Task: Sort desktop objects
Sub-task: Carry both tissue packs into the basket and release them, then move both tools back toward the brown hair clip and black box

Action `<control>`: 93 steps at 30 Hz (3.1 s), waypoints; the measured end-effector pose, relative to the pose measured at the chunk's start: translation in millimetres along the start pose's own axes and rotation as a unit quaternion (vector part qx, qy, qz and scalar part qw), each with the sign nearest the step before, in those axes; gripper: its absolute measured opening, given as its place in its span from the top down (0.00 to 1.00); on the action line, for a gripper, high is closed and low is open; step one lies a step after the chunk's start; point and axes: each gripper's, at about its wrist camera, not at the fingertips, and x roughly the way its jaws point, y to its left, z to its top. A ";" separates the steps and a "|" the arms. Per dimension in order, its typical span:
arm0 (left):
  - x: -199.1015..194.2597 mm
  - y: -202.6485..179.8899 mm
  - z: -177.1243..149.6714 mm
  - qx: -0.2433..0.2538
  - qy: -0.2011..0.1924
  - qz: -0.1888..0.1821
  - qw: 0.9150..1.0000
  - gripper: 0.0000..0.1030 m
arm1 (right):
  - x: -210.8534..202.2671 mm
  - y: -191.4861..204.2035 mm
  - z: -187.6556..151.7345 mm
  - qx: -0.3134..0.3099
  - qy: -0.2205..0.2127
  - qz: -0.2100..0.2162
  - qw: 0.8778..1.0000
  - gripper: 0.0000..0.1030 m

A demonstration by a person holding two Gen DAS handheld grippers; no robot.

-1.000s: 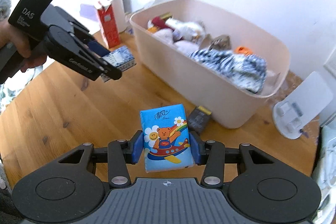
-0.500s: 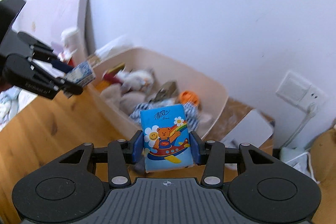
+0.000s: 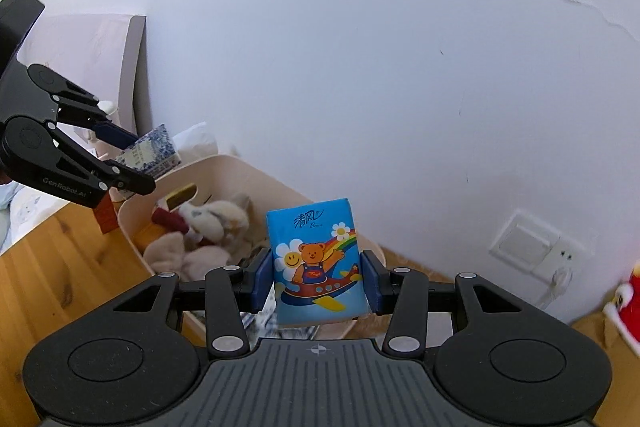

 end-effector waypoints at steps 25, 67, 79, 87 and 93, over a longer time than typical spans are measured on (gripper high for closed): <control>104.3 5.8 -2.0 -0.064 0.117 0.009 0.991 0.55 | 113.5 15.4 2.6 0.039 0.079 0.032 0.996 0.57; 40.6 -26.1 -28.1 -0.002 0.072 -0.003 0.997 0.22 | 41.6 3.5 -28.4 0.073 0.058 0.041 0.995 0.00; 24.2 -51.1 -58.4 -0.015 0.082 -0.033 0.996 0.22 | 19.0 14.1 -81.1 0.069 0.086 0.043 0.993 0.00; 28.7 -74.1 -81.3 -0.015 0.114 -0.054 0.992 0.22 | 18.2 15.3 -116.5 0.080 0.122 0.045 0.988 0.00; 32.5 -85.6 -90.7 -0.013 0.129 -0.064 0.989 0.22 | 19.8 16.4 -133.7 0.092 0.144 0.051 0.984 0.00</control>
